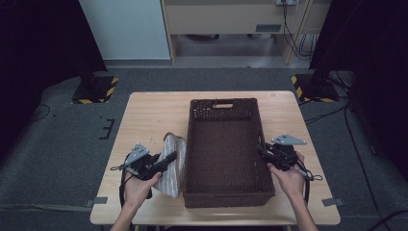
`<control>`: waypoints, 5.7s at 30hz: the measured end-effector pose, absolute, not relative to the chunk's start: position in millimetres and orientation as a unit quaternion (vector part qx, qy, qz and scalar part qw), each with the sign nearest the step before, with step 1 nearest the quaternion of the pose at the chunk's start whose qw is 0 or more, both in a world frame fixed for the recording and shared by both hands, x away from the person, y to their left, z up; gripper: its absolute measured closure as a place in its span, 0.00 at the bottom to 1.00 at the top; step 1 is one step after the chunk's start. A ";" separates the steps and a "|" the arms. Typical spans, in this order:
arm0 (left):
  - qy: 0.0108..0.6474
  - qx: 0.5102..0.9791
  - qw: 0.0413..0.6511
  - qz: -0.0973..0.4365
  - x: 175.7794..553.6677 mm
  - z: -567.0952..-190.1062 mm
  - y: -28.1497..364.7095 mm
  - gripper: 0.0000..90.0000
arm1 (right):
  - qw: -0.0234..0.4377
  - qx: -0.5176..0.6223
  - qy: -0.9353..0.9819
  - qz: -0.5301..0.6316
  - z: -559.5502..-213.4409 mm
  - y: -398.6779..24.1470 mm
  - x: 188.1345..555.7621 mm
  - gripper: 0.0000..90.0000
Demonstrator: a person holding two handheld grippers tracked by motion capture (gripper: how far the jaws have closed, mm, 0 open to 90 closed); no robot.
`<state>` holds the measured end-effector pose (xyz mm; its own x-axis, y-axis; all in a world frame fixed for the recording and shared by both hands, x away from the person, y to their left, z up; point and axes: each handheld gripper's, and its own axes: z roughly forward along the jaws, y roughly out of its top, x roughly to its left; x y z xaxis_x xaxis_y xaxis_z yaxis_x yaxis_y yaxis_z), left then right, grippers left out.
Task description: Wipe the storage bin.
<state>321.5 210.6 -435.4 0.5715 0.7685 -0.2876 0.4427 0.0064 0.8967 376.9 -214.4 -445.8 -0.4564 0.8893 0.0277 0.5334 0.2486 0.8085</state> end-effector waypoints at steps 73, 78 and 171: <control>0.449 0.755 0.461 0.127 309.1 -512.9 181.1 0.77 | 0.262 0.479 0.734 0.403 -443.8 -218.6 378.2 0.80; 0.459 0.737 0.483 0.117 307.1 -499.5 192.8 0.77 | 0.262 0.474 0.738 0.403 -443.6 -219.2 378.0 0.78; 0.520 0.675 0.452 0.263 326.2 -452.3 277.1 0.32 | 0.276 0.500 0.706 0.420 -445.1 -271.4 382.0 0.48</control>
<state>326.2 277.1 -452.3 0.3199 0.9404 -0.1154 0.4645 -0.0495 0.8842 382.0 -271.4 -445.1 -0.3484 0.9368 0.0311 0.4740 0.1475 0.8681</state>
